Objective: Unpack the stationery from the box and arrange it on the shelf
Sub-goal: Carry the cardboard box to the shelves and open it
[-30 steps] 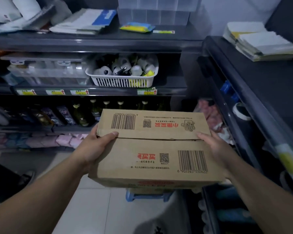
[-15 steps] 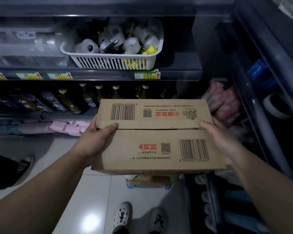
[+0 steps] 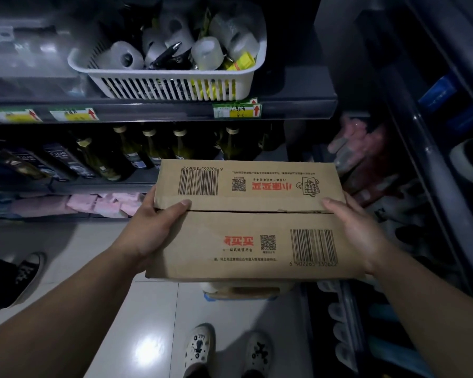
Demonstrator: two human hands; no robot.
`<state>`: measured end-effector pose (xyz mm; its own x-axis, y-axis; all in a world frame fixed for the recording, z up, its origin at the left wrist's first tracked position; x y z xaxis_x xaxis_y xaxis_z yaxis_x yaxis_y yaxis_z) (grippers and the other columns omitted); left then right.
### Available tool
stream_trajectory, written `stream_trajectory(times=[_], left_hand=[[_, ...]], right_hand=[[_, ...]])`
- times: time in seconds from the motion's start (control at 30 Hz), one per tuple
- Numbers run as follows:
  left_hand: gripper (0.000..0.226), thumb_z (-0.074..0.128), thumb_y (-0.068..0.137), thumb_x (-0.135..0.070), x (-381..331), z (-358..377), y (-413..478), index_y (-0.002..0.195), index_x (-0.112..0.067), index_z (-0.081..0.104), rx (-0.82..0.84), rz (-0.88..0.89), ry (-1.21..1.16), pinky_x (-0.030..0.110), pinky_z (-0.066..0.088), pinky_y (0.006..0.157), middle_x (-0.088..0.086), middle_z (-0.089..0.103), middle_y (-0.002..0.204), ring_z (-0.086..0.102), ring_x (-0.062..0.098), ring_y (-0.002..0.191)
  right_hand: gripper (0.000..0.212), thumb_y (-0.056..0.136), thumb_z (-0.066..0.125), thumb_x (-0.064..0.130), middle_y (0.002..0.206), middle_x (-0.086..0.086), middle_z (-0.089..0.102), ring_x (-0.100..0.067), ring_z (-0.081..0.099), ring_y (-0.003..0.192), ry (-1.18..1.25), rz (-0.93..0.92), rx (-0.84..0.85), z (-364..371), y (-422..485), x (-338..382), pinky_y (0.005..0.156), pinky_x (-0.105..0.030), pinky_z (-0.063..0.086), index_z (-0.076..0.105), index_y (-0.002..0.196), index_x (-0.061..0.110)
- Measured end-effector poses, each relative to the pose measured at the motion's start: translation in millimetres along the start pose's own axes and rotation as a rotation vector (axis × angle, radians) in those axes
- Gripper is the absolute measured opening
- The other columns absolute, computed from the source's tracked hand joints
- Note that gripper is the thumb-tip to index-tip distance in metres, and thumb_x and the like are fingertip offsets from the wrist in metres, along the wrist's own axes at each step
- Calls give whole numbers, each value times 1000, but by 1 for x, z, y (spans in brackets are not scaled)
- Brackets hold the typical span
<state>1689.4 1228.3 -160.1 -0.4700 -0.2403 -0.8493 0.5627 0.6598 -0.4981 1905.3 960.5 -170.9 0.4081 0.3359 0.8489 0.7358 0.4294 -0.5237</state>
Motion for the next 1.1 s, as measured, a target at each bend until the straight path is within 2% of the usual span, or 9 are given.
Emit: stream_trajectory(times=[0.2,0.37,0.57,0.77,0.83,0.87,0.93,1.0,1.1], left_hand=[[44,66,87,-31,-4,4,-5,126,-33,45,-48,32,90,20,47,69,-15,64,101,63,5,89],[49,65,82,-51,-10,-1,-18,125,-34,48,-119,7,200,44,51,91,-6,63,111,62,19,99],[68,66,79,-40,-35,-12,-49,139,-42,34,-77,59,112,43,48,96,-10,58,117,59,16,103],[71,68,84,-17,-74,-23,-91,141,-42,34,198,182,546,10,47,51,-4,54,112,60,6,75],[72,69,84,-27,-76,-18,-101,142,-44,31,369,212,805,12,50,61,-3,52,130,62,9,89],[74,68,85,-34,-71,-14,-106,145,-42,26,454,246,922,15,50,77,-5,44,142,58,12,106],[82,60,86,-51,-50,-2,-111,150,-38,11,557,293,1094,28,33,110,-5,16,159,30,18,140],[89,54,83,-63,-24,7,-112,151,-38,2,515,349,1203,36,13,120,-8,-4,160,3,18,147],[98,55,76,-71,2,13,-105,150,-39,-2,354,432,1345,39,1,120,-9,-14,159,-10,18,147]], right_hand=[[27,92,61,35,103,14,71,-3,67,90,-171,-101,-88,10,-11,11,71,-17,49,62,118,36],[40,89,54,54,100,10,66,-13,61,96,-480,-150,-243,10,-26,20,78,-26,42,63,118,28],[36,87,54,48,110,10,68,-13,62,103,-395,-152,-306,8,-64,35,95,-39,50,65,117,30],[44,83,67,23,115,20,57,-1,55,104,-528,-182,-101,1,-109,64,88,-23,45,57,122,39],[65,77,73,30,128,14,55,-5,54,110,-745,-118,3,0,-119,65,92,-23,43,48,137,34],[75,75,76,34,135,11,53,-6,53,110,-856,-80,50,2,-122,64,95,-23,43,43,142,32],[86,71,79,42,141,9,47,-6,50,114,-1027,-64,115,11,-132,59,96,-19,41,37,146,32],[98,70,76,51,155,7,28,-11,37,133,-1179,-89,137,21,-135,47,107,-25,34,23,150,34],[107,72,71,57,161,9,-7,-19,5,148,-1293,-123,128,31,-133,24,119,-37,17,3,152,36]])
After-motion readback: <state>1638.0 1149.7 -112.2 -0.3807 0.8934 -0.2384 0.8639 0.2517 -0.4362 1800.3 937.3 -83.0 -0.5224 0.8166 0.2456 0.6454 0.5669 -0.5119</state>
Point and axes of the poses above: each hand's wrist, its own y-axis towards the middle knuckle, its own z-axis out of the palm, x = y × z, the point moved 2 cm from there along y, towards the middle knuckle
